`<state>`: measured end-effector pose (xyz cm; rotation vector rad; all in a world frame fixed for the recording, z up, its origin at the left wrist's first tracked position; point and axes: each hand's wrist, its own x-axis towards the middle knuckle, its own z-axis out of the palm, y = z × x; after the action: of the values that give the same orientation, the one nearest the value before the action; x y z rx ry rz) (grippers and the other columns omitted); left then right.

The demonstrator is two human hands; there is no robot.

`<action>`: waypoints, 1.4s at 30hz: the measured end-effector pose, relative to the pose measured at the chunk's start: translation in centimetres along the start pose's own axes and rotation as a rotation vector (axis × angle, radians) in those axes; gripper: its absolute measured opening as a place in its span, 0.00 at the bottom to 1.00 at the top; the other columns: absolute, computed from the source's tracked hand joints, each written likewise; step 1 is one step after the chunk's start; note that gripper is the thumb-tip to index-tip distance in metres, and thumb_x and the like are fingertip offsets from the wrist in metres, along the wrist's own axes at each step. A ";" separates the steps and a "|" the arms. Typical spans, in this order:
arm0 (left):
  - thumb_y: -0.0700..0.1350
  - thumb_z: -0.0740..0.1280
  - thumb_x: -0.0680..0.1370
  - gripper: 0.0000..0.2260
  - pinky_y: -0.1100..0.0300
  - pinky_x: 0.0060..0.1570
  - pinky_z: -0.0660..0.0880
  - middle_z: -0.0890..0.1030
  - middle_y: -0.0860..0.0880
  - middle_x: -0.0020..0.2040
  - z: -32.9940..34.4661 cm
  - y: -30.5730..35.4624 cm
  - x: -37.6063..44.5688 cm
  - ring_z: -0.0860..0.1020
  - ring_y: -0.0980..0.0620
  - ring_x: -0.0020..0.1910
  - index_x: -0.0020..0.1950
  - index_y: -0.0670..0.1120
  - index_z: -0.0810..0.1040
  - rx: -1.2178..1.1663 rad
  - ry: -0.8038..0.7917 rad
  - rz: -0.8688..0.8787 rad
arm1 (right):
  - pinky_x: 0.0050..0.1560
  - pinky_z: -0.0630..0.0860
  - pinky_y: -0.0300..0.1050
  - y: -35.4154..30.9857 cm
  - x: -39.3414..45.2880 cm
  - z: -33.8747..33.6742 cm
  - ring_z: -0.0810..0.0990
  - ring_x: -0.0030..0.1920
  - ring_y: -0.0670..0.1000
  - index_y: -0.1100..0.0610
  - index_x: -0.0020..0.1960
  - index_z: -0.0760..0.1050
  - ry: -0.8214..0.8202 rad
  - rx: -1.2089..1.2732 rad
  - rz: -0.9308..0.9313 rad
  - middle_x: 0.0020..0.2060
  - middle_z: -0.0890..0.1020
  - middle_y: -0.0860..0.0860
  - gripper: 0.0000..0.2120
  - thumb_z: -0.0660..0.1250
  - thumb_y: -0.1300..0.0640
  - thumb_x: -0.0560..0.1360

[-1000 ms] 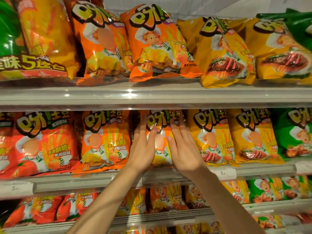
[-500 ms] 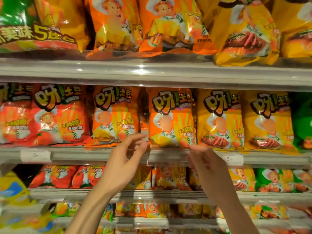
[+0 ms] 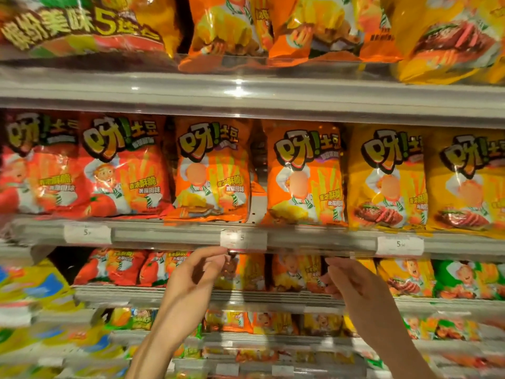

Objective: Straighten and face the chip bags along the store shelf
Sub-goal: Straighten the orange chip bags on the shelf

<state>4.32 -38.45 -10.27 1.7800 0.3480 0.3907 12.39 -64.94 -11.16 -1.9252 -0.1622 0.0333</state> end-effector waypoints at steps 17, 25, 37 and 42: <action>0.44 0.65 0.82 0.08 0.56 0.55 0.77 0.86 0.58 0.50 -12.4 -0.2 4.3 0.82 0.60 0.52 0.54 0.54 0.83 -0.017 -0.081 0.192 | 0.52 0.81 0.52 -8.1 -1.8 14.2 0.84 0.44 0.44 0.41 0.48 0.82 0.063 0.090 -0.077 0.42 0.86 0.41 0.11 0.66 0.57 0.80; 0.52 0.66 0.81 0.21 0.67 0.62 0.70 0.74 0.61 0.66 -9.2 2.0 6.1 0.72 0.67 0.65 0.73 0.58 0.66 -0.005 0.004 0.312 | 0.49 0.78 0.40 -12.7 2.3 14.4 0.82 0.51 0.45 0.44 0.53 0.81 0.040 0.176 -0.208 0.48 0.85 0.43 0.06 0.67 0.52 0.80; 0.63 0.63 0.79 0.41 0.51 0.74 0.60 0.58 0.48 0.81 -4.5 6.2 14.3 0.60 0.46 0.79 0.82 0.49 0.44 0.029 0.001 0.052 | 0.69 0.63 0.43 -16.1 10.5 15.3 0.65 0.76 0.52 0.52 0.81 0.50 -0.021 -0.083 -0.203 0.77 0.66 0.51 0.41 0.61 0.34 0.78; 0.60 0.63 0.80 0.39 0.58 0.62 0.62 0.70 0.47 0.72 -4.3 6.7 15.7 0.67 0.44 0.74 0.82 0.46 0.47 0.010 -0.008 0.008 | 0.70 0.66 0.48 -15.6 11.8 15.9 0.68 0.74 0.56 0.48 0.81 0.46 -0.065 -0.059 -0.144 0.76 0.67 0.52 0.45 0.60 0.28 0.75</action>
<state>16.70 -29.46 -1.58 1.7927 0.3382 0.3880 20.91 -43.23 -1.61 -1.9672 -0.3486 -0.0049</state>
